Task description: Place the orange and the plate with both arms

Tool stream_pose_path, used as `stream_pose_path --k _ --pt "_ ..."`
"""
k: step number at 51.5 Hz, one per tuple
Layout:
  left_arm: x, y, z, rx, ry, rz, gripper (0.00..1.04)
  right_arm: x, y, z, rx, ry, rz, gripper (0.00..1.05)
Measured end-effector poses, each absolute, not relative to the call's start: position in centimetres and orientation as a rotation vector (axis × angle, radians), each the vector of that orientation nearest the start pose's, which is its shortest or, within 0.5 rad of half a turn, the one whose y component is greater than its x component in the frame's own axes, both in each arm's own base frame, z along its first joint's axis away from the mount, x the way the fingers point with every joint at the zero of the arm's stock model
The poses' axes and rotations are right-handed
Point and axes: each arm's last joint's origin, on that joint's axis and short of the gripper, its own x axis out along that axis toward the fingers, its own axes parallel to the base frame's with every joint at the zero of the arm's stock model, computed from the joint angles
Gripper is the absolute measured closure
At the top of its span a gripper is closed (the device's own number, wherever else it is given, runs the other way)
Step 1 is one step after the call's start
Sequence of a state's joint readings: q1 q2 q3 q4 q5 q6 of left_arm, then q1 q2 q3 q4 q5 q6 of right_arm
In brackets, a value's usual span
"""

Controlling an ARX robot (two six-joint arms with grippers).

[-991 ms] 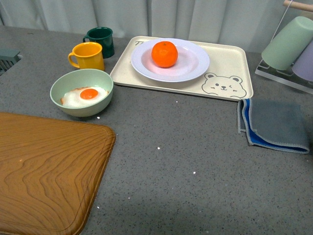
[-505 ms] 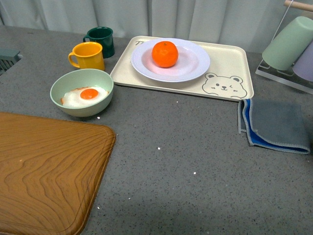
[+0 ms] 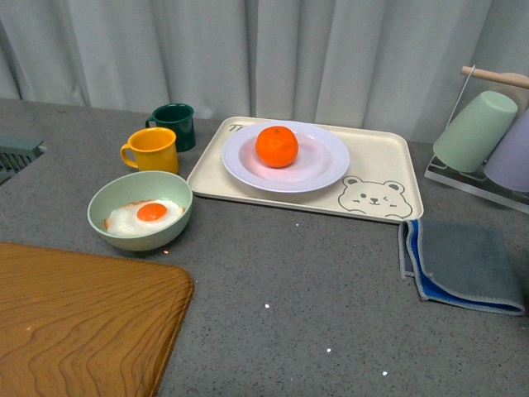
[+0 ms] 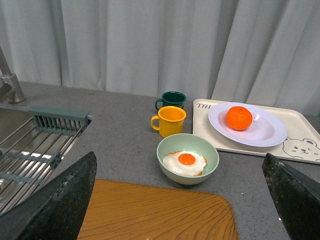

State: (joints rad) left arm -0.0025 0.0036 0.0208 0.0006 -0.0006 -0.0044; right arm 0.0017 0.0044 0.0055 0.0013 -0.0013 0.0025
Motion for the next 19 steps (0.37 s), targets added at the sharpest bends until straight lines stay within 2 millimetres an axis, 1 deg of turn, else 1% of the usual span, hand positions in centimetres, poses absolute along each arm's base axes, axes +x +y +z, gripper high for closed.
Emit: stream_pose_path --k 19 --pt "9.66 -0.02 17.04 -0.004 -0.018 -0.002 0.07 9.76 0.02 16.52 0.002 -0.002 0.003 0.10"
